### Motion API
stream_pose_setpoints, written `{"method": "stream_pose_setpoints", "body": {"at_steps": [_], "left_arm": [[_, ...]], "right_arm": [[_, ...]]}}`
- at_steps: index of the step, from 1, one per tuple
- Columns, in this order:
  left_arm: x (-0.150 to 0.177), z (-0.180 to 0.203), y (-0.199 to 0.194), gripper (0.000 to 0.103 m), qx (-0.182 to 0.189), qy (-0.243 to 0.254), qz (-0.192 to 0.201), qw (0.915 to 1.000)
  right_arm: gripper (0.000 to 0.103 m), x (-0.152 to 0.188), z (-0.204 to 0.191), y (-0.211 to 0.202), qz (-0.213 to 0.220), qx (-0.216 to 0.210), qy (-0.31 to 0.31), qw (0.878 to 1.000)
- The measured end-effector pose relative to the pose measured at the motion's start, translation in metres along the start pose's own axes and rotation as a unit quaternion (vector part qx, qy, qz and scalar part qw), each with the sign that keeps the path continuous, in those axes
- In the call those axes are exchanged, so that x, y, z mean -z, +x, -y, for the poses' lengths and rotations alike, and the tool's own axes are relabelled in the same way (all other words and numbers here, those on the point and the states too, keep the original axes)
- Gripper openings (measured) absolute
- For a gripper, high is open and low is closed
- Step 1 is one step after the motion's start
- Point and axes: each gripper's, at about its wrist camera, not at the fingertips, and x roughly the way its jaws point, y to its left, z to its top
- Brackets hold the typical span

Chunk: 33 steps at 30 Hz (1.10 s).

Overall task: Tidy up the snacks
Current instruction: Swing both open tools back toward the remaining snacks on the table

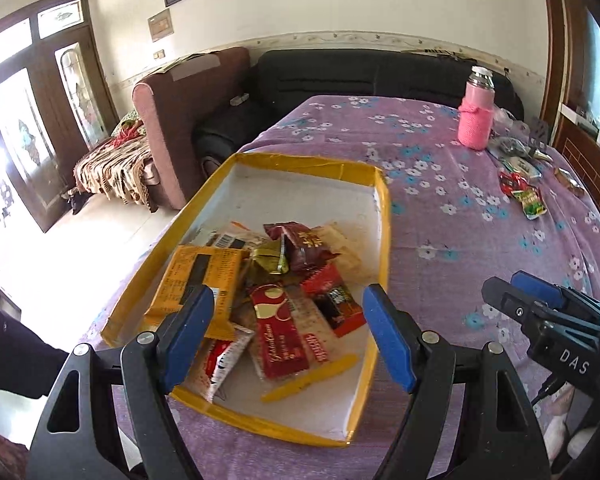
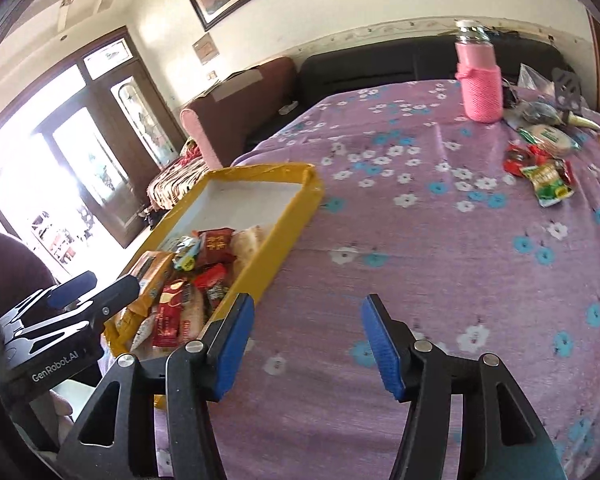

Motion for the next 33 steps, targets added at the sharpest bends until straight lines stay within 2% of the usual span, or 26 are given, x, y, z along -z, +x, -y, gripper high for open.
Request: {"method": "stream_pose_setpoints", "body": {"at_steps": [5, 7, 10, 12, 14, 17, 21, 23, 27, 29, 31, 33], "left_arm": [[0.0, 0.017, 0.005, 0.077, 0.007, 0.013, -0.007, 0.9999], [-0.002, 0.024, 0.007, 0.077, 0.021, 0.018, -0.01, 0.9996], [-0.009, 0.033, 0.0, 0.077, 0.075, 0.019, -0.003, 0.997], [-0.019, 0.039, -0.013, 0.077, 0.122, 0.024, 0.025, 0.9919], [-0.029, 0.045, -0.026, 0.077, 0.194, 0.027, 0.047, 0.9794], [-0.031, 0.057, -0.026, 0.077, 0.239, 0.036, 0.038, 0.9695], [-0.022, 0.068, -0.008, 0.077, 0.249, 0.043, 0.012, 0.9673], [-0.018, 0.064, 0.008, 0.077, 0.252, 0.031, -0.013, 0.9673], [-0.013, 0.051, 0.023, 0.077, 0.241, 0.013, -0.034, 0.9698], [-0.014, 0.044, 0.027, 0.077, 0.236, 0.003, -0.038, 0.9711], [-0.015, 0.037, 0.03, 0.077, 0.235, -0.008, -0.04, 0.9711], [-0.015, 0.035, 0.031, 0.077, 0.236, -0.01, -0.039, 0.971]], "right_arm": [[0.058, 0.003, 0.021, -0.001, -0.003, 0.009, 0.016, 1.0], [0.058, 0.003, 0.032, -0.003, -0.003, 0.015, 0.024, 1.0], [0.058, -0.002, 0.056, -0.015, 0.007, 0.033, 0.034, 0.999], [0.058, -0.013, 0.078, -0.027, 0.017, 0.057, 0.044, 0.997], [0.058, -0.027, 0.108, -0.04, 0.031, 0.089, 0.062, 0.994], [0.063, -0.05, 0.152, -0.057, 0.055, 0.14, 0.09, 0.985], [0.064, -0.083, 0.2, -0.039, 0.036, 0.165, 0.122, 0.978], [0.064, -0.098, 0.212, -0.017, 0.021, 0.18, 0.126, 0.975], [0.063, -0.121, 0.232, 0.03, -0.003, 0.213, 0.123, 0.969], [0.058, -0.127, 0.239, 0.05, -0.014, 0.223, 0.128, 0.966], [0.026, -0.128, 0.243, 0.066, -0.028, 0.225, 0.14, 0.964], [0.023, -0.125, 0.235, 0.07, -0.039, 0.195, 0.142, 0.97]]}}
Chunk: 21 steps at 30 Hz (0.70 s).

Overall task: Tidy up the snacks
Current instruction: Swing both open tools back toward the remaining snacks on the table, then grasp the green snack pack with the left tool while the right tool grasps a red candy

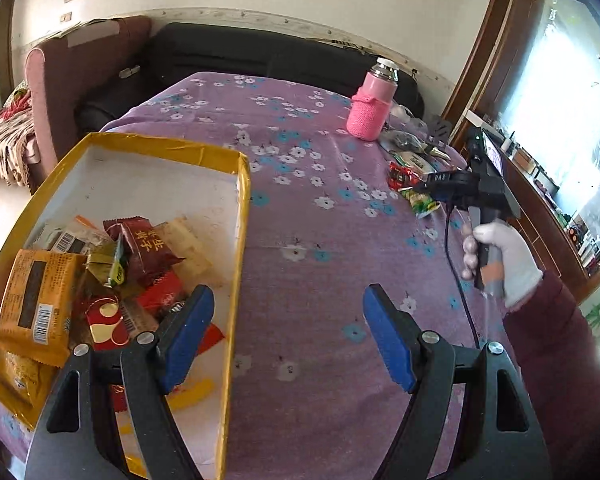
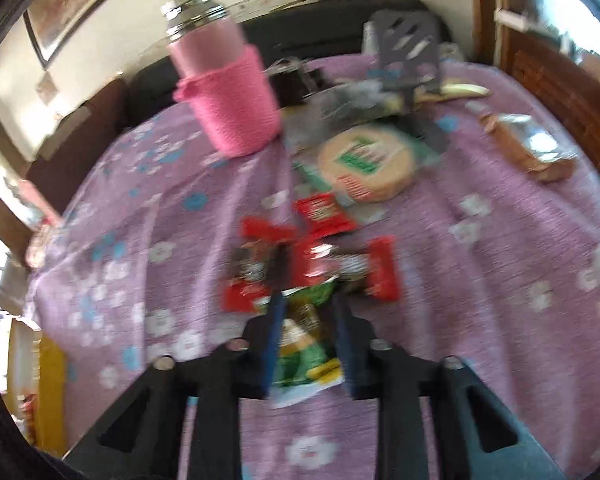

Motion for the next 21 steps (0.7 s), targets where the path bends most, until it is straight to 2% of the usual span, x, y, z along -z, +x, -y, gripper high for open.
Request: {"method": "stream_pose_setpoints", "body": {"at_steps": [2, 3, 4, 5, 6, 8, 9, 10, 14, 18, 21], "left_arm": [[0.0, 0.001, 0.001, 0.077, 0.005, 0.001, -0.001, 1.0], [0.0, 0.001, 0.001, 0.077, 0.009, 0.002, -0.001, 1.0], [0.001, 0.002, 0.002, 0.077, 0.013, 0.004, -0.001, 0.9999], [0.001, 0.004, 0.003, 0.077, 0.015, 0.006, -0.001, 0.9999], [0.001, 0.005, 0.004, 0.077, 0.019, 0.006, -0.001, 0.9998], [0.003, 0.008, 0.007, 0.077, 0.026, 0.008, -0.006, 0.9996], [0.004, 0.01, 0.008, 0.077, 0.028, 0.009, -0.008, 0.9995], [0.005, 0.013, 0.009, 0.077, 0.03, 0.011, -0.011, 0.9994], [0.007, 0.023, 0.011, 0.077, 0.031, 0.026, -0.017, 0.999], [0.009, 0.03, 0.013, 0.077, 0.033, 0.035, -0.025, 0.9985], [0.011, 0.034, 0.014, 0.077, 0.035, 0.041, -0.03, 0.9981]], "right_arm": [[0.024, 0.009, -0.011, -0.004, -0.025, -0.031, -0.022, 0.999], [0.026, 0.015, -0.016, -0.004, -0.058, -0.076, -0.027, 0.995], [0.026, 0.023, -0.019, -0.007, -0.096, -0.135, -0.028, 0.986], [0.024, 0.027, -0.021, -0.013, -0.111, -0.172, -0.03, 0.978], [0.025, 0.029, -0.02, -0.026, -0.099, -0.182, -0.038, 0.978], [0.041, 0.022, -0.009, -0.044, -0.06, -0.15, -0.036, 0.986], [0.054, 0.015, 0.004, -0.05, -0.032, -0.12, -0.016, 0.992], [0.057, 0.011, 0.012, -0.052, -0.017, -0.1, -0.003, 0.995], [0.057, -0.004, 0.024, -0.03, -0.006, -0.083, 0.029, 0.996], [0.057, -0.013, 0.004, -0.005, 0.001, -0.068, 0.018, 0.998], [0.057, -0.022, -0.015, 0.016, 0.003, -0.029, 0.007, 1.0]]}}
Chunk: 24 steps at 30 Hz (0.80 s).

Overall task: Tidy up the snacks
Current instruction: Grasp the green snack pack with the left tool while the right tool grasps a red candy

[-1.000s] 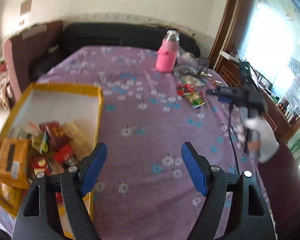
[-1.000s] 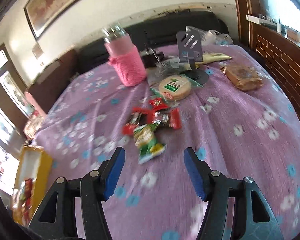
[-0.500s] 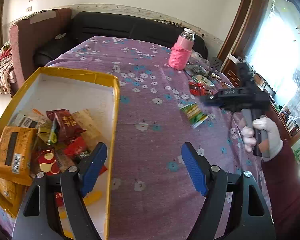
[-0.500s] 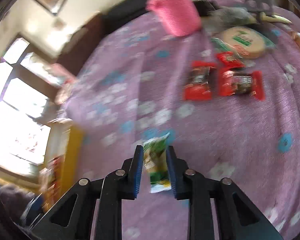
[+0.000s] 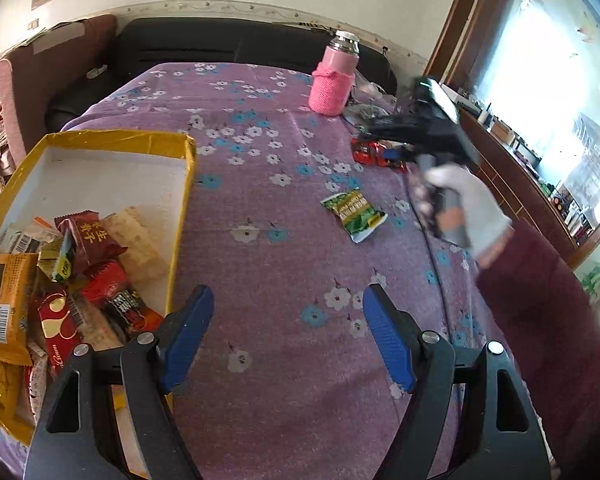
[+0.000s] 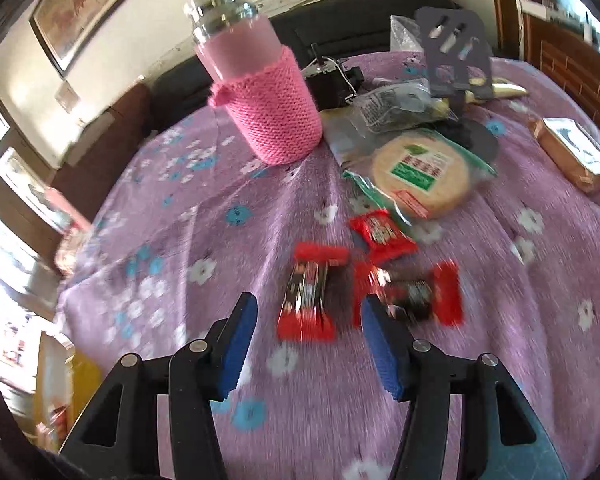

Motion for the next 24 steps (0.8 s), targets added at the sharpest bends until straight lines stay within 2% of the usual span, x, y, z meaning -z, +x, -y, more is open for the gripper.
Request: {"method": "stream_pose_setpoints", "body": {"at_steps": [3, 5, 7, 13, 21, 24], "left_arm": [[0.002, 0.002, 0.001, 0.077, 0.0, 0.004, -0.004, 1.0], [0.003, 0.001, 0.001, 0.077, 0.001, 0.003, -0.008, 1.0], [0.003, 0.0, 0.001, 0.077, 0.002, -0.001, -0.008, 1.0], [0.002, -0.002, -0.003, 0.077, 0.003, -0.009, -0.006, 0.9999], [-0.001, 0.022, 0.012, 0.077, 0.012, 0.002, -0.025, 0.9996], [-0.011, 0.033, 0.034, 0.077, 0.012, -0.001, -0.047, 0.9988]], "right_arm": [[0.055, -0.005, -0.014, 0.024, -0.006, 0.031, -0.02, 0.999], [0.054, -0.006, -0.025, 0.035, -0.004, 0.069, -0.04, 0.997], [0.026, -0.002, -0.035, 0.037, -0.001, 0.099, -0.06, 0.993], [0.025, 0.021, -0.022, 0.0, -0.016, 0.076, -0.057, 0.995], [0.026, 0.092, 0.022, -0.094, -0.008, -0.02, -0.018, 1.0], [0.026, 0.109, 0.025, -0.101, 0.007, -0.047, -0.011, 0.999]]}}
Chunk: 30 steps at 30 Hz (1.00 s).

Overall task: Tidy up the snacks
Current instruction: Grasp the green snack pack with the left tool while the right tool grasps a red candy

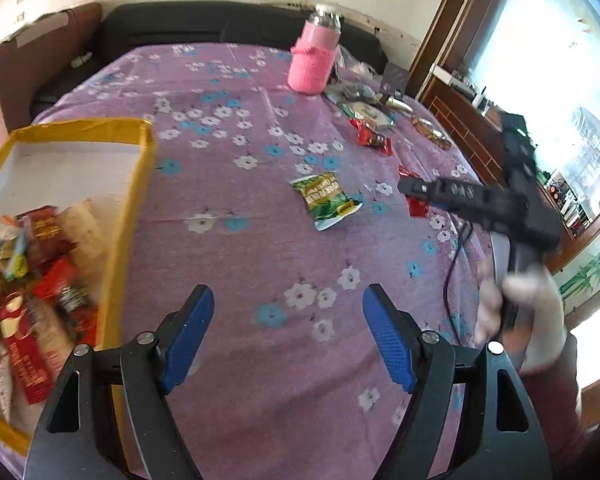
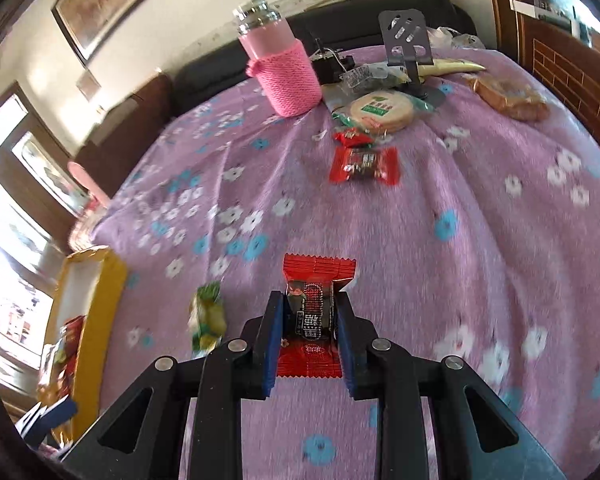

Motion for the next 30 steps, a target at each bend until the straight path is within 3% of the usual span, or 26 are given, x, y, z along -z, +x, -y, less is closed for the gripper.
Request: {"method": "stream_pose_setpoints", "body": {"at_steps": [11, 17, 27, 28, 30], "left_arm": [[-0.067, 0.018, 0.102, 0.077, 0.008, -0.033, -0.065, 0.9973], [-0.084, 0.027, 0.128, 0.077, -0.052, 0.008, -0.061, 0.9967], [-0.075, 0.056, 0.146, 0.082, -0.1, 0.093, -0.056, 0.9891], [-0.072, 0.059, 0.145, 0.079, -0.095, 0.101, -0.051, 0.989], [-0.066, 0.064, 0.14, 0.056, -0.086, 0.117, -0.036, 0.9888]], "right_arm": [[0.028, 0.015, 0.007, 0.009, -0.001, -0.031, 0.004, 1.0], [0.028, 0.013, 0.02, 0.012, -0.012, -0.044, 0.032, 0.998], [0.028, 0.014, 0.018, 0.011, -0.008, -0.042, 0.028, 0.999], [0.028, 0.014, 0.017, 0.011, -0.007, -0.039, 0.027, 0.999], [0.028, 0.014, 0.017, 0.01, -0.005, -0.034, 0.025, 0.999]]}}
